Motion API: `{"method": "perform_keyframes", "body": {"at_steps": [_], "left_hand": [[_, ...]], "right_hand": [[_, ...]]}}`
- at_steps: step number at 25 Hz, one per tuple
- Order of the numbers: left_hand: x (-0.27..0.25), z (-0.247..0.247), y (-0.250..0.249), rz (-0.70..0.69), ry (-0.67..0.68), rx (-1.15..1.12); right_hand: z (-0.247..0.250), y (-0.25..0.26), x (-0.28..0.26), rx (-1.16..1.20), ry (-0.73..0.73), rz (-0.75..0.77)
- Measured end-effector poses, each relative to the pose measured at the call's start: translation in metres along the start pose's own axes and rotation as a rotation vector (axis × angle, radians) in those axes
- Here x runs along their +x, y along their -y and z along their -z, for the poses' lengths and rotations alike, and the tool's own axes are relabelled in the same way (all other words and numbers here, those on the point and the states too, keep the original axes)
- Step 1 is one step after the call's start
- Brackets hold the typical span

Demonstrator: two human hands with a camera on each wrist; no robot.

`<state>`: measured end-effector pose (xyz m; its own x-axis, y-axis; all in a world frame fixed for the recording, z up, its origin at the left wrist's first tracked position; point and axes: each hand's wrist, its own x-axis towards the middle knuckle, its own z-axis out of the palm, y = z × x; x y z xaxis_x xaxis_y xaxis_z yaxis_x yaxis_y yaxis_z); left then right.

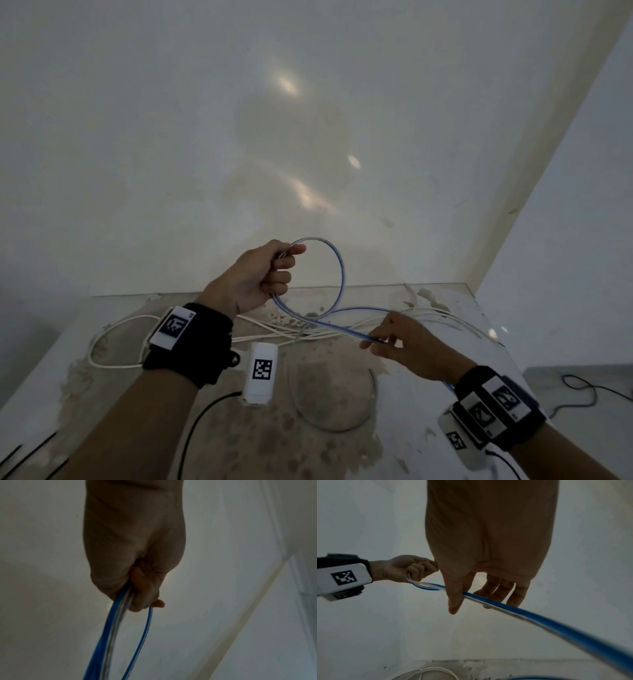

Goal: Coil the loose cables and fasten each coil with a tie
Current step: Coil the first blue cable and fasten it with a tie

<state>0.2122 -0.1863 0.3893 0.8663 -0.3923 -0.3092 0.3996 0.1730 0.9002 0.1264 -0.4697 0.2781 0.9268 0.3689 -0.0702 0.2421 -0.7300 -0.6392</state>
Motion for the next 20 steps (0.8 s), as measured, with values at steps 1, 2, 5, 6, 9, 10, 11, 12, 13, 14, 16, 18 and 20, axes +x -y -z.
{"method": "perform_keyframes", "body": {"at_steps": [1,2,5,6,9,10,11,12,13,14,16,18,20], "left_hand": [[0.000,0.002,-0.001,-0.009,-0.007,0.011],[0.001,0.004,-0.004,-0.024,-0.002,0.004],[0.005,0.013,-0.017,-0.080,0.025,-0.130],[0.006,0.016,-0.022,-0.094,0.024,-0.171],[0.013,0.025,-0.033,-0.146,0.012,-0.222],[0.015,0.028,-0.037,-0.164,0.006,-0.233],[0.016,0.030,-0.040,-0.178,0.001,-0.241],[0.017,0.033,-0.043,-0.182,0.003,-0.239],[0.017,0.034,-0.044,-0.173,0.015,-0.221],[0.016,0.035,-0.043,-0.156,0.032,-0.190],[0.013,0.036,-0.041,-0.106,0.067,-0.098],[0.010,0.038,-0.039,-0.055,0.074,0.011],[0.007,0.040,-0.038,-0.027,0.061,0.108]], "right_hand": [[0.002,0.000,0.002,-0.019,-0.005,-0.008],[0.004,-0.001,0.004,0.022,-0.003,-0.026],[0.003,0.000,-0.004,0.170,-0.068,-0.064],[0.001,0.003,-0.010,0.211,-0.070,-0.084],[-0.015,0.013,-0.022,0.403,0.111,-0.168],[-0.023,0.012,-0.025,0.464,0.182,-0.199],[-0.030,0.009,-0.028,0.522,0.247,-0.225],[-0.035,0.004,-0.028,0.573,0.293,-0.250],[-0.039,-0.002,-0.029,0.597,0.318,-0.272],[-0.041,-0.009,-0.028,0.587,0.320,-0.300],[-0.037,-0.019,-0.024,0.519,0.269,-0.339],[-0.025,-0.024,-0.022,0.484,0.167,-0.362],[-0.012,-0.027,-0.018,0.423,0.045,-0.328]]}}
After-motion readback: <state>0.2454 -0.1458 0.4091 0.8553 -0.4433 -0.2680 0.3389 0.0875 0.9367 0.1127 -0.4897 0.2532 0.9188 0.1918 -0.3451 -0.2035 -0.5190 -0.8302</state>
